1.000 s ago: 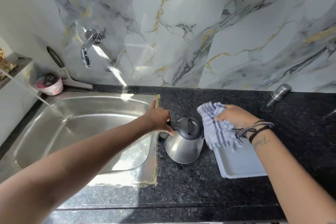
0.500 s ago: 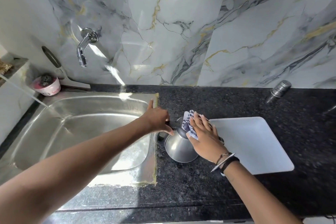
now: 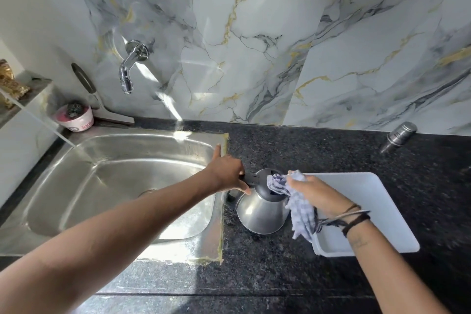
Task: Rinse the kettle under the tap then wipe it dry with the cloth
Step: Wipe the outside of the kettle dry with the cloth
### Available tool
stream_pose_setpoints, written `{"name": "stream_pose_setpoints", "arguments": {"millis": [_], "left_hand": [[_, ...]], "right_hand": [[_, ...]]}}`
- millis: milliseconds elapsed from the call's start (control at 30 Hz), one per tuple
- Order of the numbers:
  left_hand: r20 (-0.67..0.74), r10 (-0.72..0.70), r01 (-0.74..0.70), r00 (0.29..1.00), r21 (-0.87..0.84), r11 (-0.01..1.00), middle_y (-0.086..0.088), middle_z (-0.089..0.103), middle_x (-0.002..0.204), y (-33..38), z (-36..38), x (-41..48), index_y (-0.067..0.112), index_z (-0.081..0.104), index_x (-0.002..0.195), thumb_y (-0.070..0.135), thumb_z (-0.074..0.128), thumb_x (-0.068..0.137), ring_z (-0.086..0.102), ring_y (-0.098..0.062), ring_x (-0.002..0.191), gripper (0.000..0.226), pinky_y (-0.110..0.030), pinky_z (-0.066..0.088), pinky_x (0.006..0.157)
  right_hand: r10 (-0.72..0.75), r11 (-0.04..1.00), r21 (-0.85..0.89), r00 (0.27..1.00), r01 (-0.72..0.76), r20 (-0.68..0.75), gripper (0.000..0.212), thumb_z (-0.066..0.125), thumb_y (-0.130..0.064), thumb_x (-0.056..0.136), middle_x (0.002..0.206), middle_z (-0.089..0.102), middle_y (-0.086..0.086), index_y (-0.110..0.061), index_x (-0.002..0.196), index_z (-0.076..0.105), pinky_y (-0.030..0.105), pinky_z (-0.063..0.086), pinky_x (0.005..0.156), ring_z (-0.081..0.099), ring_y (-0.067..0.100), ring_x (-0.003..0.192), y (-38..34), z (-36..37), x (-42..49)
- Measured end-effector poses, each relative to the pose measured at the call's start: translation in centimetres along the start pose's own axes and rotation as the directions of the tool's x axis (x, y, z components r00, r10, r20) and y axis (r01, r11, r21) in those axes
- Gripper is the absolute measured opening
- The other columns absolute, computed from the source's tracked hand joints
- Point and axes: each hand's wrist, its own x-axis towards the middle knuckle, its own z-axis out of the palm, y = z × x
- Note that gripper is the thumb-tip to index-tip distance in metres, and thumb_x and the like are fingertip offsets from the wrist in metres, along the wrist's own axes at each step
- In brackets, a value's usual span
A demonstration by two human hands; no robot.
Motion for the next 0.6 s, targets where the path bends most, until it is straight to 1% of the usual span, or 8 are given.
{"name": "stream_pose_setpoints", "arguments": {"millis": [67, 200, 267, 333, 400, 467, 533, 600], "left_hand": [[0.002, -0.003, 0.003, 1.000, 0.006, 1.000, 0.003, 0.074, 0.092, -0.1, 0.0, 0.1, 0.025, 0.074, 0.093, 0.072, 0.062, 0.072, 0.062, -0.021, 0.106, 0.053, -0.066, -0.006, 0.113], [-0.004, -0.004, 0.004, 1.000, 0.000, 1.000, 0.005, 0.067, 0.080, -0.2, 0.3, 0.3, 0.025, 0.075, 0.088, 0.072, 0.063, 0.071, 0.062, -0.021, 0.103, 0.052, -0.065, -0.006, 0.112], [-0.013, -0.003, 0.003, 1.000, -0.009, 1.000, 0.006, 0.063, 0.076, -0.3, 0.6, 0.3, 0.024, 0.074, 0.085, 0.073, 0.063, 0.071, 0.062, -0.021, 0.102, 0.051, -0.065, -0.006, 0.112], [-0.019, -0.007, 0.007, 1.000, -0.016, 1.000, 0.004, 0.069, 0.082, -0.3, 0.7, 0.3, 0.024, 0.074, 0.086, 0.072, 0.063, 0.071, 0.061, -0.022, 0.104, 0.052, -0.065, -0.007, 0.112], [-0.022, -0.010, 0.009, 1.000, -0.021, 1.000, 0.003, 0.073, 0.089, -0.2, 0.6, 0.3, 0.023, 0.074, 0.090, 0.073, 0.063, 0.071, 0.060, -0.021, 0.106, 0.054, -0.065, -0.007, 0.112], [-0.016, -0.008, 0.008, 1.000, -0.025, 1.000, 0.002, 0.073, 0.091, -0.2, 0.6, 0.2, 0.024, 0.075, 0.092, 0.072, 0.062, 0.072, 0.060, -0.021, 0.107, 0.054, -0.065, -0.007, 0.113], [-0.022, -0.007, 0.006, 1.000, -0.027, 1.000, 0.003, 0.073, 0.092, -0.1, 0.6, 0.1, 0.024, 0.074, 0.093, 0.070, 0.063, 0.074, 0.060, -0.021, 0.107, 0.051, -0.065, -0.007, 0.113], [-0.025, -0.014, 0.013, 1.000, -0.030, 0.999, 0.002, 0.072, 0.094, -0.1, 0.7, 0.1, 0.024, 0.074, 0.096, 0.066, 0.063, 0.076, 0.060, -0.022, 0.109, 0.048, -0.065, -0.008, 0.113]], "right_hand": [[0.046, 0.951, 0.304, 0.998, -0.054, 0.031, 0.040, 0.052, -0.036, 0.101, 0.084, 0.081, 0.011, -0.002, 0.102, 0.073, 0.023, 0.058, 0.070, 0.078, 0.017, 0.076, -0.1, -2.0, -0.7], [-0.029, 0.612, 0.790, 0.996, -0.051, 0.087, 0.049, 0.040, -0.039, 0.103, 0.116, 0.074, 0.023, -0.001, 0.121, 0.067, 0.050, 0.054, 0.088, 0.074, 0.035, 0.102, 1.4, -3.9, -0.8], [-0.025, 0.458, 0.889, 0.999, -0.013, 0.028, 0.050, 0.037, -0.038, 0.106, 0.107, 0.077, 0.021, 0.002, 0.125, 0.061, 0.053, 0.060, 0.083, 0.076, 0.033, 0.096, 1.5, -3.4, -0.4], [0.023, 0.458, 0.887, 0.997, 0.050, -0.068, 0.047, 0.042, -0.039, 0.105, 0.088, 0.080, 0.016, 0.001, 0.112, 0.064, 0.048, 0.061, 0.075, 0.078, 0.028, 0.081, 1.2, -2.4, -0.1], [0.018, 0.676, 0.720, 0.973, 0.159, -0.232, 0.042, 0.048, -0.041, 0.103, 0.072, 0.079, 0.007, -0.004, 0.101, 0.067, 0.034, 0.059, 0.066, 0.076, 0.015, 0.063, 0.2, -0.5, -0.1], [-0.167, 0.959, 0.180, 0.948, 0.221, -0.271, 0.042, 0.048, -0.043, 0.102, 0.092, 0.078, 0.013, -0.007, 0.114, 0.065, 0.025, 0.057, 0.065, 0.073, 0.010, 0.072, -0.1, 2.0, 0.0], [-0.293, 0.857, -0.471, 0.950, 0.210, -0.110, 0.059, 0.044, -0.050, 0.099, 0.158, 0.039, 0.013, -0.016, 0.146, 0.044, 0.043, 0.042, 0.109, 0.047, 0.024, 0.139, 0.9, 4.7, 0.8], [-0.346, 0.652, -0.739, 0.934, 0.173, -0.086, 0.082, 0.038, -0.062, 0.095, 0.170, -0.005, 0.003, -0.020, 0.160, 0.011, 0.054, 0.006, 0.123, -0.003, 0.030, 0.157, 2.0, 6.6, 1.1]]}}
